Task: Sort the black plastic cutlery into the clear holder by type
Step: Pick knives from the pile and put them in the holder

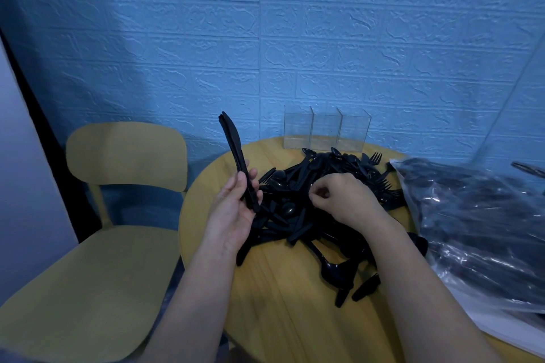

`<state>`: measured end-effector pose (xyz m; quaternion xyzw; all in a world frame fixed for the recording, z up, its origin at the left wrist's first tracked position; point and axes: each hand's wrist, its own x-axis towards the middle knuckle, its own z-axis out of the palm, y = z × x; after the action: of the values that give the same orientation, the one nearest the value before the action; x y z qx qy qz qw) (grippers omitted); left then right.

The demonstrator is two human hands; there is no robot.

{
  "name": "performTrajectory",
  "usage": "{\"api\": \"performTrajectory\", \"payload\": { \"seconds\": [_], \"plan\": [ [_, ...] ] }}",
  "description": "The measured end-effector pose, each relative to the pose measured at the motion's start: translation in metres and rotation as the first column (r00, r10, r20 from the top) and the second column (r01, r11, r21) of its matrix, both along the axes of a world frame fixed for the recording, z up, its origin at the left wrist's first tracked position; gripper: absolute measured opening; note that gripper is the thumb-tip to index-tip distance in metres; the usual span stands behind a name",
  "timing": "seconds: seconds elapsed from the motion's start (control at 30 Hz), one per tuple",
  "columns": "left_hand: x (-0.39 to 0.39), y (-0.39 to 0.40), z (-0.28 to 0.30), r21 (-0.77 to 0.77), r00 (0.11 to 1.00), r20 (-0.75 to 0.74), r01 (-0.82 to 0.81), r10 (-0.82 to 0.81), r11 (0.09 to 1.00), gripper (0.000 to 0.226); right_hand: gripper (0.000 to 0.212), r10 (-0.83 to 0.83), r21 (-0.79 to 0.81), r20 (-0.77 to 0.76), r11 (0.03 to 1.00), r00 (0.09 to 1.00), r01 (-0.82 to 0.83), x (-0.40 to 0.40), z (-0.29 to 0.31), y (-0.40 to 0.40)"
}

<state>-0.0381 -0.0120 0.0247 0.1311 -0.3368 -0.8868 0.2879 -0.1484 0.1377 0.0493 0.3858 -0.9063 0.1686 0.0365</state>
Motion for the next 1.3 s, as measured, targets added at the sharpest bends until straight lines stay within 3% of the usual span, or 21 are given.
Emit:
{"api": "performTrajectory", "payload": {
  "seconds": [0.07,0.13,0.27,0.37,0.43,0.57,0.83,0.97,1.3],
  "plan": [
    [0.0,-0.001,-0.001,-0.004,0.999,0.008,-0.033,0.033,0.999,0.022,0.013,-0.036,-0.09,0.016,0.995,0.999,0.037,-0.002,0.001,0.002],
    [0.0,-0.001,-0.001,-0.029,0.997,0.018,-0.078,0.078,0.997,0.022,0.011,-0.031,-0.287,0.114,0.956,0.993,0.063,-0.006,0.005,0.005],
    [0.003,0.005,-0.002,-0.108,0.994,0.034,-0.098,0.103,0.989,0.022,0.016,0.059,-0.65,0.357,0.733,0.932,0.202,-0.01,0.018,0.015],
    [0.004,0.009,-0.001,-0.139,0.996,0.039,-0.075,0.081,0.988,0.023,0.018,0.192,-0.772,0.447,0.577,0.874,0.268,-0.01,0.03,0.029],
    [0.004,0.011,0.0,-0.173,0.997,0.042,-0.06,0.068,0.983,0.024,0.011,0.271,-0.796,0.47,0.541,0.84,0.271,-0.008,0.043,0.041],
    [0.004,0.018,0.002,-0.229,0.995,0.09,-0.021,0.043,0.973,0.025,0.012,0.344,-0.792,0.467,0.573,0.814,0.212,-0.008,0.068,0.066],
    [0.009,0.044,0.039,-0.466,0.986,0.149,0.005,0.073,0.885,0.018,0.009,0.273,-0.63,0.381,0.776,0.883,0.032,-0.005,0.115,0.093],
    [0.017,0.06,0.053,-0.531,0.969,0.231,0.203,-0.089,0.823,0.02,0.009,0.285,-0.535,0.364,0.843,0.887,-0.051,0.001,0.12,0.077],
    [0.036,0.051,0.065,-0.307,0.894,0.24,0.439,-0.377,0.845,0.025,0.016,0.176,-0.476,0.332,0.879,0.927,0.003,-0.002,0.125,0.027]
  ]
}}
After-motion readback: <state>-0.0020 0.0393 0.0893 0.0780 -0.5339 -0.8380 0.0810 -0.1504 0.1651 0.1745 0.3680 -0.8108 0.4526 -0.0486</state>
